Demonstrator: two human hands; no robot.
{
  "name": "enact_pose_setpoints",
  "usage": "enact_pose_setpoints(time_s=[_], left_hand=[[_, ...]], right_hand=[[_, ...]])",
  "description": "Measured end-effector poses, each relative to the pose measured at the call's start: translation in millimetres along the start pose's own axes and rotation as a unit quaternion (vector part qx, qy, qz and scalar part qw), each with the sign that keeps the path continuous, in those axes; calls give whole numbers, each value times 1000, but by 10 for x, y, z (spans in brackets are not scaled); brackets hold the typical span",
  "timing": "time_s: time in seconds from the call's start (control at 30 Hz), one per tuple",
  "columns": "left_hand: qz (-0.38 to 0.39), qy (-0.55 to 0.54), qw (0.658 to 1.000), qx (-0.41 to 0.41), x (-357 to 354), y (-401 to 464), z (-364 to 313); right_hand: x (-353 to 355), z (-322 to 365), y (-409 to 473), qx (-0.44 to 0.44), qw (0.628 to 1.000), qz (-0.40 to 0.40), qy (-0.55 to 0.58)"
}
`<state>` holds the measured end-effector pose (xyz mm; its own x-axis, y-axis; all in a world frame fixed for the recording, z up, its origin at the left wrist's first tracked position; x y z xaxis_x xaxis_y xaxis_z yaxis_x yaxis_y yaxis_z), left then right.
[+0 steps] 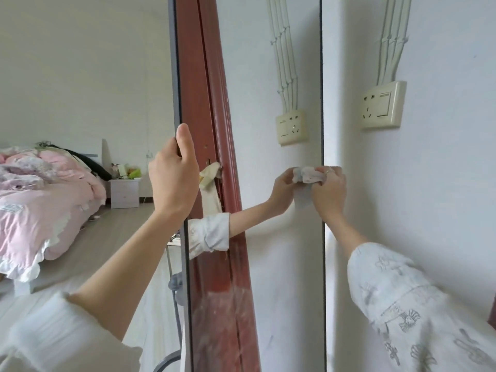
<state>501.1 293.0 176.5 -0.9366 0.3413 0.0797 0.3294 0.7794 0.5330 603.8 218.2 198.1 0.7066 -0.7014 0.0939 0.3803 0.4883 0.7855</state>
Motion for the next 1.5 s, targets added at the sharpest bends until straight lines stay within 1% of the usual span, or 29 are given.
enact_pose_setpoints(time_s=[0.03, 0.1, 0.17, 0.23, 0.27, 0.3, 0.33, 0.37, 0.4, 0.43, 0.47, 0.5, 0.53, 0.57, 0.6, 0.63, 0.77, 0.87, 0.97, 1.0, 1.03, 1.1, 1.17, 1.2, 1.23, 1.37, 1.43, 1.5], left_hand=[[25, 5, 1000, 8, -57, -87, 154], [47, 24, 998, 42, -134, -170, 543], [112, 11, 990, 81, -193, -325, 794], [122, 44, 990, 53, -231, -427, 847], [84, 85, 992, 47, -74, -417, 798], [34, 116, 993, 12, 122, -443, 677], [-4, 158, 986, -46, 412, -479, 592], [-29, 181, 980, -72, 610, -679, 453], [-119, 238, 961, -74, 818, -906, 163], [-205, 296, 931, -63, 980, -1172, -156], [-258, 321, 910, -55, 1093, -1431, -433], [-331, 323, 884, -70, 1205, -1720, -719], [-374, 333, 859, -110, 1197, -1983, -981], [-378, 343, 850, -132, 1134, -2180, -1152], [-372, 344, 850, -145, 1047, -2229, -1231], [-374, 336, 853, -142, 958, -2282, -1277], [-376, 343, 854, -112, 1055, -2177, -1158], [-373, 353, 849, -126, 1041, -2189, -1169], [-368, 354, 850, -131, 1014, -2232, -1163], [-364, 355, 850, -136, 997, -2279, -1153], [-360, 357, 851, -141, 972, -2336, -1123], [-352, 358, 852, -149, 947, -2474, -979], [-342, 351, 860, -144, 948, -2587, -827], [-333, 346, 866, -141, 950, -2625, -790], [-321, 342, 873, -137, 953, -2647, -774], [-267, 337, 897, -104, 961, -2707, -758], [-247, 330, 907, -89, 970, -2737, -712], [-241, 316, 914, -76, 997, -2773, -680]], right_hand=[[18, -141, -146, -21, 1000, -3, 7], [73, -418, -405, -62, 998, 17, 12], [147, -629, -584, -103, 993, 51, 13], [177, -683, -691, -141, 987, 66, 32], [167, -627, -705, -143, 986, 66, 49], [139, -521, -694, -130, 988, 61, 63], [113, -370, -676, -107, 990, 52, 74], [83, -205, -672, -79, 993, 41, 82], [50, -27, -661, -50, 994, 34, 95], [9, 134, -677, -26, 992, 35, 117], [-34, 289, -705, -5, 989, 43, 142], [-81, 406, -758, 14, 984, 55, 167], [-120, 486, -813, 32, 980, 63, 185], [-161, 512, -884, 52, 978, 69, 190], [-179, 523, -952, 71, 977, 75, 188], [-199, 503, -1038, 86, 976, 84, 179], [-183, 429, -1313, 106, 970, 132, 176], [-173, 427, -1588, 119, 954, 204, 186], [-98, 433, -1776, 132, 939, 270, 169], [-46, 440, -1792, 123, 941, 270, 162], [24, 449, -1776, 105, 948, 253, 164], [169, 468, -1688, 70, 966, 172, 178], [237, 525, -1559, 76, 982, 71, 158], [234, 584, -1488, 79, 986, 40, 142], [190, 642, -1419, 76, 988, 29, 132], [-119, 901, -1332, 55, 989, 60, 122], [-222, 998, -1430, 68, 988, 62, 127], [-273, 1045, -1594, 100, 985, 86, 113]])
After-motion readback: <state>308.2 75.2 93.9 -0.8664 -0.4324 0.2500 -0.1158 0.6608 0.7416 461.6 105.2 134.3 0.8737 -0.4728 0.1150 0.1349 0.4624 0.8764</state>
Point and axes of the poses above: each hand's wrist, its own y-axis towards the middle knuckle, its own x-axis out of the back of the hand, z = x × y, the point moved 4 cm from there along y, towards the middle knuckle, and after that the axes turned 13 degrees about y, right-handed, at the moved point
